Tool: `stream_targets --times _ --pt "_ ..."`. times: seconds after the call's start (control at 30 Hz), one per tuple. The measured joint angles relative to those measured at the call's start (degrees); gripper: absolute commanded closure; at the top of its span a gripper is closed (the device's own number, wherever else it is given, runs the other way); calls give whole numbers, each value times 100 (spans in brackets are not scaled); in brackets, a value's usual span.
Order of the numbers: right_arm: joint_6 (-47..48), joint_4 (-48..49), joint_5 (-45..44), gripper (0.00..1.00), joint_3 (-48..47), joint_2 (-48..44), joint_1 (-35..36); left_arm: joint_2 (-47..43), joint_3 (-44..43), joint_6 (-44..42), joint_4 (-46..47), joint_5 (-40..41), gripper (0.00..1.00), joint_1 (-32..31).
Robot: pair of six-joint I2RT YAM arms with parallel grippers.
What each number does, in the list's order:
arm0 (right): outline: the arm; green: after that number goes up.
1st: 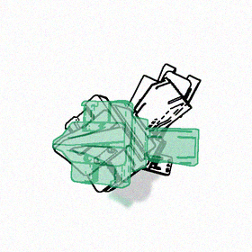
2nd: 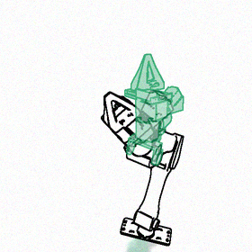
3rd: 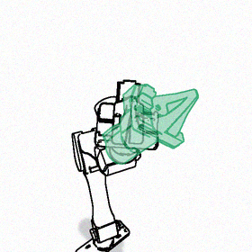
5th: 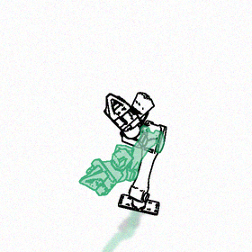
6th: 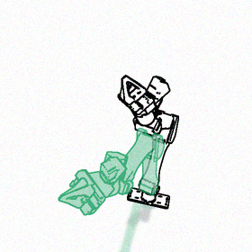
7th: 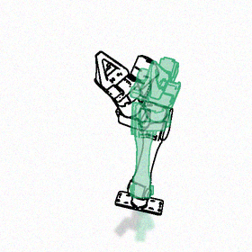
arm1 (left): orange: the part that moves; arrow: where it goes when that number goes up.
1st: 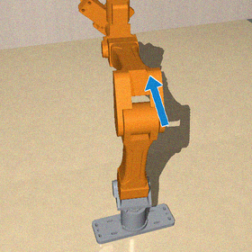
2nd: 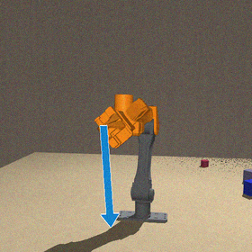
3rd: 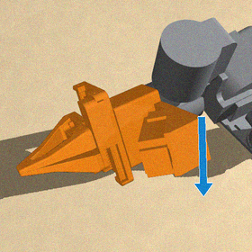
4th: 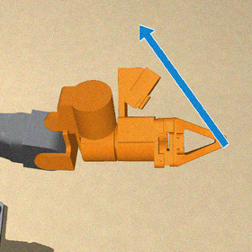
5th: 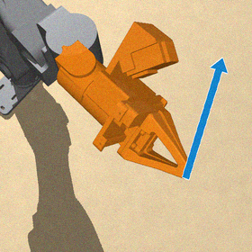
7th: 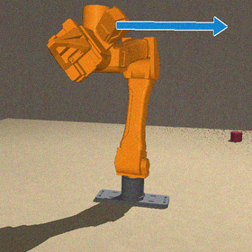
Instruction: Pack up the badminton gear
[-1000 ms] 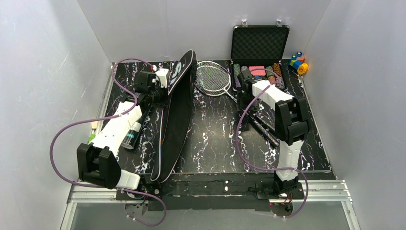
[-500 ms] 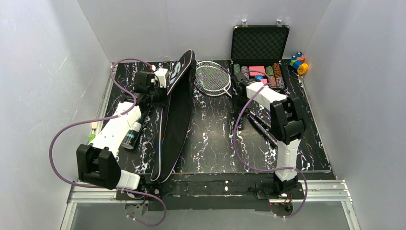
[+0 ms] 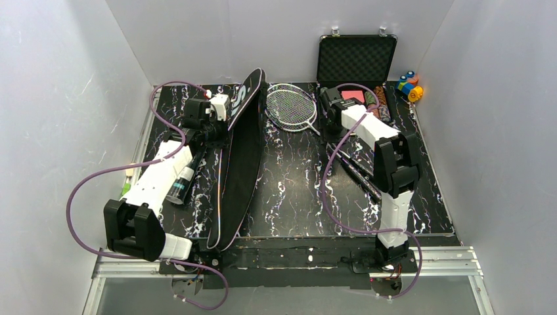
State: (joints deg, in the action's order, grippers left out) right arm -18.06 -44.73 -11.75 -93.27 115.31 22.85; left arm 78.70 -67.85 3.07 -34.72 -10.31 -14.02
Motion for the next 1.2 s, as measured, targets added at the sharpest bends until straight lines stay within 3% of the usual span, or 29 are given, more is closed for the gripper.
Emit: stream_targets --times 0.73,1.03,1.2 --pt "-17 136 118 53 422 295 -184 -59 0 15 -2 -24 100 42" --pt "-70 337 354 71 538 304 -133 -61 0 24 -2 -28 100 44" --pt "-13 457 470 64 540 304 98 -61 0 39 -2 -33 100 59"
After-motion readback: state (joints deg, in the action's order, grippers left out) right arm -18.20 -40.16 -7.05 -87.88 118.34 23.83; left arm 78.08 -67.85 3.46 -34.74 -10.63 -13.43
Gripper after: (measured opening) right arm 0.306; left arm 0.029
